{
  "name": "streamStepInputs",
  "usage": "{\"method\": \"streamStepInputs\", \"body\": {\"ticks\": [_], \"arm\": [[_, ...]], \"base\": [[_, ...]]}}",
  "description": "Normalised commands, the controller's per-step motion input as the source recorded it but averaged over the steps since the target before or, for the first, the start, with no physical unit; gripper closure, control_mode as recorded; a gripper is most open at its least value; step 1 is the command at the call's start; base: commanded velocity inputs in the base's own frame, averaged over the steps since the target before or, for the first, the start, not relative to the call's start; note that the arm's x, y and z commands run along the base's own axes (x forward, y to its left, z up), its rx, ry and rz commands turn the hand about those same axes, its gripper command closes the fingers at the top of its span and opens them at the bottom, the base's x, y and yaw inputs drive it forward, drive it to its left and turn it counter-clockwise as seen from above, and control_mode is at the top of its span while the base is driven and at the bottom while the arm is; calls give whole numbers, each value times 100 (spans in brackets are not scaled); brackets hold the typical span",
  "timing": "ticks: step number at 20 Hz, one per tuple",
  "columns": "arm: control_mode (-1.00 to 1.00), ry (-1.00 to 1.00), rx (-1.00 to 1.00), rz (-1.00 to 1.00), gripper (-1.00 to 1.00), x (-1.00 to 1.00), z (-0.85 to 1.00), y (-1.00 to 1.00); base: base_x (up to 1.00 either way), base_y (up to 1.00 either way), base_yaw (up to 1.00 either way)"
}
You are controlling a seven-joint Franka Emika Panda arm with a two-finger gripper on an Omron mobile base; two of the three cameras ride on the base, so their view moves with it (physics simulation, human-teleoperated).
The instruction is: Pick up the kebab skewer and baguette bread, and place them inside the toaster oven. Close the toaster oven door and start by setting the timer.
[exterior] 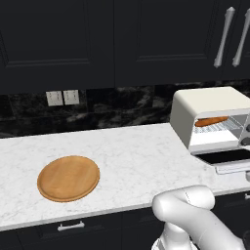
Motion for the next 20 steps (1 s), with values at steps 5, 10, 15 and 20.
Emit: {"method": "streamStepInputs", "body": {"ticks": [5,10,15,20], "arm": [[-100,-4,0,-9,-100,2,59,41],[-100,0,4,-5,-100,11,45,44],[-100,-1,2,-9,-100,15,50,48],[-100,-11,0,-9,-100,27,42,54]], "base": [[0,0,0],[0,0,0],[0,0,0],[0,0,0]]}}
